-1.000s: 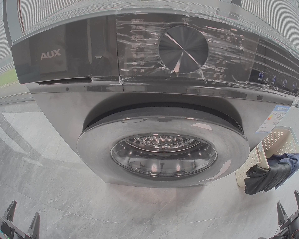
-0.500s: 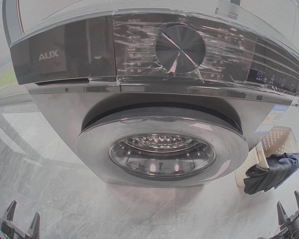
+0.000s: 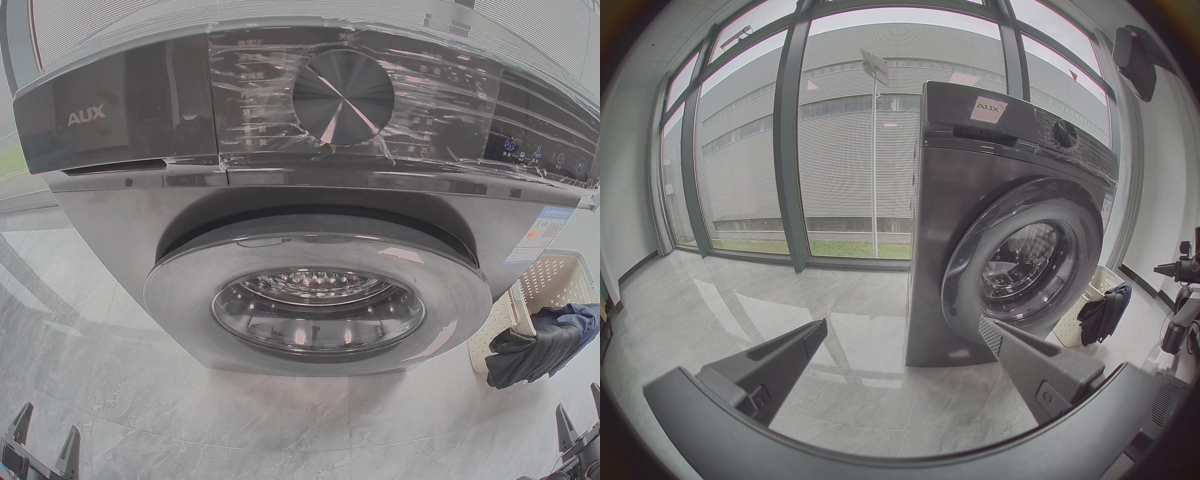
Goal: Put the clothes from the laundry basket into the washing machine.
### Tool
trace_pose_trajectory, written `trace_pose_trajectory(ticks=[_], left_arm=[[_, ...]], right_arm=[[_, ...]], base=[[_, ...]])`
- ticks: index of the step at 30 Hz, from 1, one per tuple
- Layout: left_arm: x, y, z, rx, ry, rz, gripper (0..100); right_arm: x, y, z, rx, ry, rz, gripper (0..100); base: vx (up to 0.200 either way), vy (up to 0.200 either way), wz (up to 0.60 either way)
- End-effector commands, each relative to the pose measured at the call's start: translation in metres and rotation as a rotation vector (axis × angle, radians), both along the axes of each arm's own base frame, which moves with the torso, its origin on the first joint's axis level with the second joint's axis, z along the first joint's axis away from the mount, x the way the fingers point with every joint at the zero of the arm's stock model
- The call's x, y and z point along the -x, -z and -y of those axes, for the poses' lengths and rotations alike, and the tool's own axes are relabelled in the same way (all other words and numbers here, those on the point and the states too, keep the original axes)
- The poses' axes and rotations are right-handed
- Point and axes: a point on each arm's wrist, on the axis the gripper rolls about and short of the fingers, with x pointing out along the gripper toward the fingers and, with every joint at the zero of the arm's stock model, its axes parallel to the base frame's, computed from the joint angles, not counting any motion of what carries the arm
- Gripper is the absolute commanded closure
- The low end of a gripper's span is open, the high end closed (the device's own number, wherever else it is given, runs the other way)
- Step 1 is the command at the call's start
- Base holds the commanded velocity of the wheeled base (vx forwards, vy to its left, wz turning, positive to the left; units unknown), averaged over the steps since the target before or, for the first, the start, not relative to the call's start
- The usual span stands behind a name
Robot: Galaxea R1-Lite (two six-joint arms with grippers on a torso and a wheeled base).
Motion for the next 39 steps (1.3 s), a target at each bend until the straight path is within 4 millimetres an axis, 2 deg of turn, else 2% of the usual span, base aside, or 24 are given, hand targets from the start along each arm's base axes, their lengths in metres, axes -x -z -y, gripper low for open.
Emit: trace_pose_trajectory(ticks=[1, 17, 26, 35, 39], left_arm=[[0.0001, 0.0053, 0.0, -0.001, 0.001, 0.0, 0], [0.0001, 0.0053, 0.0, -0.004, 0.0, 0.0, 0], [0.0001, 0.0053, 0.0, -0.004, 0.0, 0.0, 0], [0.0001, 0.0053, 0.0, -0.004, 0.0, 0.0, 0], [0.0001, 0.0053, 0.0, -0.005, 0.0, 0.0, 0]], right_arm=[[-0.0006, 0.0051, 0.0, 0.0, -0.001, -0.009, 0], [-0.0006, 0.0051, 0.0, 0.0, -0.001, -0.009, 0], [-0.0006, 0.0051, 0.0, 0.0, -0.001, -0.009, 0], [-0.0006, 0.0051, 0.0, 0.0, 0.0, -0.009, 0], [-0.0006, 0.0051, 0.0, -0.001, -0.001, -0.009, 0]], base=[[0.0, 0.0, 0.0], [0.0, 0.0, 0.0], [0.0, -0.2, 0.0], [0.0, 0.0, 0.0], [-0.2, 0.0, 0.0]])
